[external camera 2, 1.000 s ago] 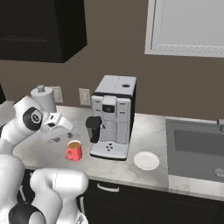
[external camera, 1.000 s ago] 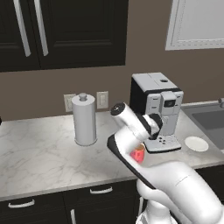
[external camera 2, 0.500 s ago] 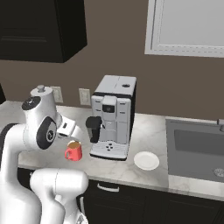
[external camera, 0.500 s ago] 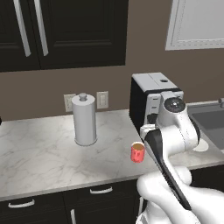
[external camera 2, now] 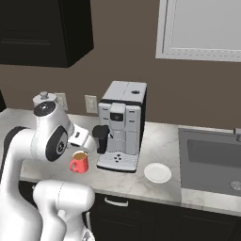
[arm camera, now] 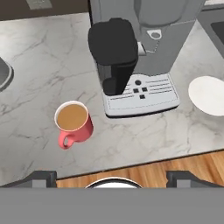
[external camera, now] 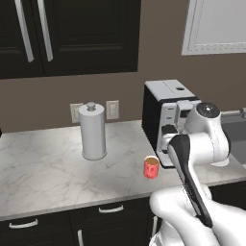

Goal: Take a sugar cube from the saucer and place it inside the coffee. Then, grab milk from the fridge and place it next to the coffee on the counter to sweeten the coffee.

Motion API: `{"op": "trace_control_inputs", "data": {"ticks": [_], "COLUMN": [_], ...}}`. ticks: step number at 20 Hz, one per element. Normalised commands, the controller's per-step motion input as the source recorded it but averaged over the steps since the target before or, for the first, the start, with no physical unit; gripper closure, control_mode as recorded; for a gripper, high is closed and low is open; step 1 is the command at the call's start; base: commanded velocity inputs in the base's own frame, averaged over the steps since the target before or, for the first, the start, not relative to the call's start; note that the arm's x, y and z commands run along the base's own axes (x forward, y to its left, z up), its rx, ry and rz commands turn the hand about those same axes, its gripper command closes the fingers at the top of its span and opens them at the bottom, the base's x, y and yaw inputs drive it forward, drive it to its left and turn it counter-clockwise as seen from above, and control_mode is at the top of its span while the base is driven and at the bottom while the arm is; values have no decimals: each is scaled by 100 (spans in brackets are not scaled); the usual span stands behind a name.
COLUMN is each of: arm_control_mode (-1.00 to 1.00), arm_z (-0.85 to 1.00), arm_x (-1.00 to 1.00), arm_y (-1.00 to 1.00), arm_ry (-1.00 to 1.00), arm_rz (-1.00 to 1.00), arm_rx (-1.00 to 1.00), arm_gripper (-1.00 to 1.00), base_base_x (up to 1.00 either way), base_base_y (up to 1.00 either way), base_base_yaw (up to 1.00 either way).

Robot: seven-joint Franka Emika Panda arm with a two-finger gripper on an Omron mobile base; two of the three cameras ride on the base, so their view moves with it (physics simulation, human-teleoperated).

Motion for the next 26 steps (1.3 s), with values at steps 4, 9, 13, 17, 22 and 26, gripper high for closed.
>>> {"op": "trace_control_inputs", "data": {"ticks": [4, 9, 13, 17, 22, 26], "arm_control_mode": [-100, 100, 100, 100, 100, 100], "arm_z": [2, 0, 0, 0, 0, 0], "arm_x": [3, 0, 0, 0, 0, 0], "arm_y": [12, 0, 0, 0, 0, 0], "arm_ry": [7, 1, 0, 0, 0, 0], "arm_rz": [2, 0, 0, 0, 0, 0], "arm_rx": [0, 0, 0, 0, 0, 0], "arm_gripper": [-100, -100, -100, -100, -100, -100], "base_base_x": [0, -4, -43, -77, -77, -37], "base_base_y": [0, 0, 0, 0, 0, -17], "base_base_yaw": [0, 0, 0, 0, -8, -37]}}
